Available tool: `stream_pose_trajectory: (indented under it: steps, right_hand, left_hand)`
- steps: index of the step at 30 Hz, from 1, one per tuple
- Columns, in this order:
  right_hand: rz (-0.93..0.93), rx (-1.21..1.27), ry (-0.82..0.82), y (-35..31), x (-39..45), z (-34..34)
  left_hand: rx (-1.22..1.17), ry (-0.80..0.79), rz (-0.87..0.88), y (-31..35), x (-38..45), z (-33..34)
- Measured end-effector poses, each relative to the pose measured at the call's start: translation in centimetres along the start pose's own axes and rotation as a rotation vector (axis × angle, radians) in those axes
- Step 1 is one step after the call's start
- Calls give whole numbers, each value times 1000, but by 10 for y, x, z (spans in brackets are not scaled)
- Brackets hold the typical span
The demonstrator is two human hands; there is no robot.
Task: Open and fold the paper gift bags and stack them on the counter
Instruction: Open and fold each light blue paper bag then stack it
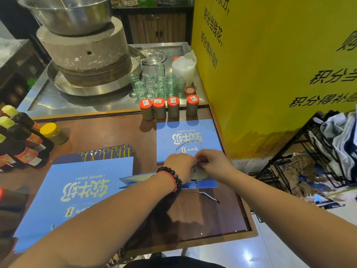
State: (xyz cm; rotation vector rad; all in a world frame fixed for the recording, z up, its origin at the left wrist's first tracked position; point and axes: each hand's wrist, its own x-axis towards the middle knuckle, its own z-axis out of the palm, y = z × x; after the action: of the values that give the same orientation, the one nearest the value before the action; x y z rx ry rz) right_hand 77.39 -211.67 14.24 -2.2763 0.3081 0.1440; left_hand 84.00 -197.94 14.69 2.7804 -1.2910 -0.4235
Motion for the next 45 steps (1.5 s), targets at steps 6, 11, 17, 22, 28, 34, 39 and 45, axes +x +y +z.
stream_pose_trajectory:
  steps: [6,11,17,22,28,34,39,45]
  right_hand:
    - [143,71,-159,4,12,-12]
    - [98,-84,-232,2,19,-10]
    - [74,-71,-296,-3,26,-8]
    - [56,-42,-365,-11,30,-6]
    - [93,23,-453,-16,27,-3]
    - [130,165,-452,-11,23,2]
    - [82,190,-416,-15,16,5]
    - [-67,-250,-301,-14,-4,9]
  left_hand:
    - [-81,-52,8,-15,-7,10]
    - [-124,-76,5,-18,-13,16]
    - [-145,-41,28,-24,-20,16]
    - [-177,-11,44,-28,-22,9]
    - [-183,-9,14,-28,-25,7]
    - [-176,-14,8,-24,-31,7]
    - [-173,14,-25,-18,-33,6]
    - [-242,-36,-97,-13,-26,5]
